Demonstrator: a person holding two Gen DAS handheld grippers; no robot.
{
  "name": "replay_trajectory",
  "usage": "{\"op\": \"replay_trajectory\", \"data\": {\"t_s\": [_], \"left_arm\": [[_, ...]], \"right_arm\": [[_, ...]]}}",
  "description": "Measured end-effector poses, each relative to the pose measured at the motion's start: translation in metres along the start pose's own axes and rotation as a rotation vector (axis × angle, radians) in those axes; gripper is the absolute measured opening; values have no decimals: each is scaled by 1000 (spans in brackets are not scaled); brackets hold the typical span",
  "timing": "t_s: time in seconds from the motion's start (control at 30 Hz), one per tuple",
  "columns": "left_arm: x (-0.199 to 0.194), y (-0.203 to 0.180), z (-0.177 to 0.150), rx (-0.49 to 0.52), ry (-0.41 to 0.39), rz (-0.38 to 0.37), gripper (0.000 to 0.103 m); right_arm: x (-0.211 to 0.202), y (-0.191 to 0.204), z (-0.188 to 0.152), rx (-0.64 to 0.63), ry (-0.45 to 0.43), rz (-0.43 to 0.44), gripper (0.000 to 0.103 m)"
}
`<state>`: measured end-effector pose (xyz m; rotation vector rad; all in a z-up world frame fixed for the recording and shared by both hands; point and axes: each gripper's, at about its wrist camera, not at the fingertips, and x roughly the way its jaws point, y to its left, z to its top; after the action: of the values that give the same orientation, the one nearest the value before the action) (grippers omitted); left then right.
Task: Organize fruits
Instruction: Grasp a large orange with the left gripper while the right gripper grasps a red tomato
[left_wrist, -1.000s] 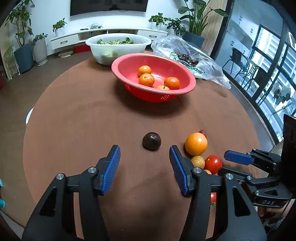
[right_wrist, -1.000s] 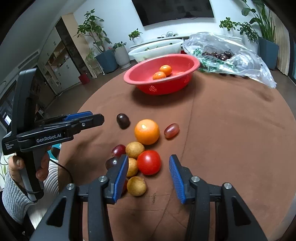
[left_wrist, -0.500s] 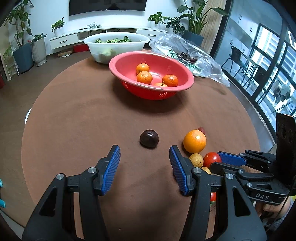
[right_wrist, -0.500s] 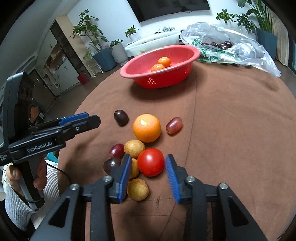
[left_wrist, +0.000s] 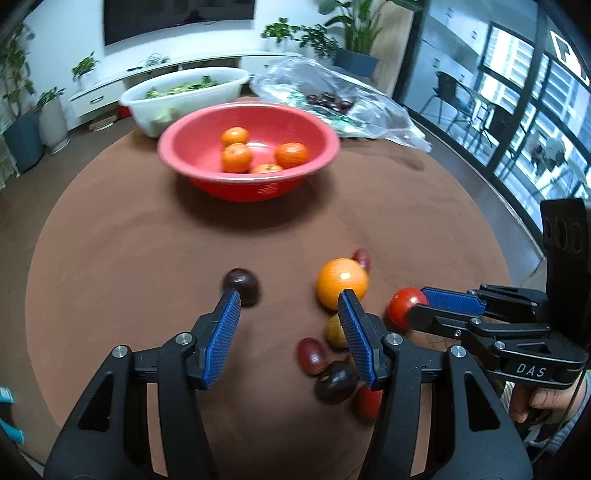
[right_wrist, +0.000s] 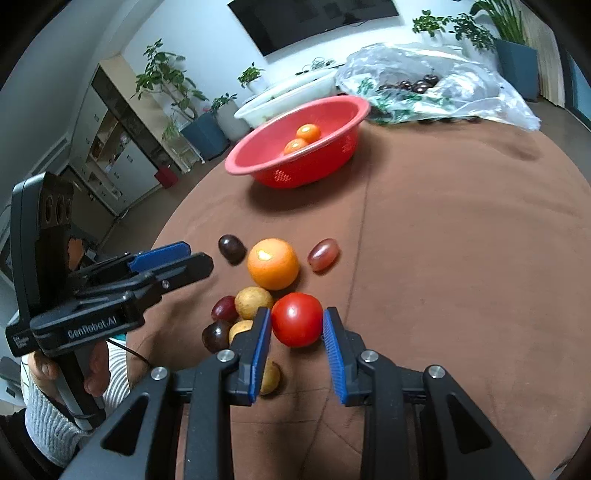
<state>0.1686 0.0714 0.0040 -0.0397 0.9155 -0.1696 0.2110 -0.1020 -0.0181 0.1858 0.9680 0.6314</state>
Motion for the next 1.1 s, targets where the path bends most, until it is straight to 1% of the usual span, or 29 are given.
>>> {"op": "replay_trajectory", "data": {"t_s": [0.3, 0.47, 0.67, 0.77, 0.9, 1.1], "left_arm": [[22, -32, 11, 92, 34, -15, 53], [34, -40, 14, 117, 53, -9, 53], [44, -42, 13, 129, 63, -3, 53], [48, -39, 13, 121, 73, -9, 53], [51, -38, 12, 127, 75, -4, 53], [53, -32, 13, 101, 75, -23, 53]], "right_arm": [[-13, -10, 3, 33, -41, 2, 32], [-21, -12, 5, 44, -67, 4, 32], [-22, -12, 2, 29, -59, -10, 32], [-20, -6, 2, -15, -52, -57, 32], [-19, 3, -1, -93, -45, -163, 32], [-14, 1, -5, -140, -22, -265, 33]]}}
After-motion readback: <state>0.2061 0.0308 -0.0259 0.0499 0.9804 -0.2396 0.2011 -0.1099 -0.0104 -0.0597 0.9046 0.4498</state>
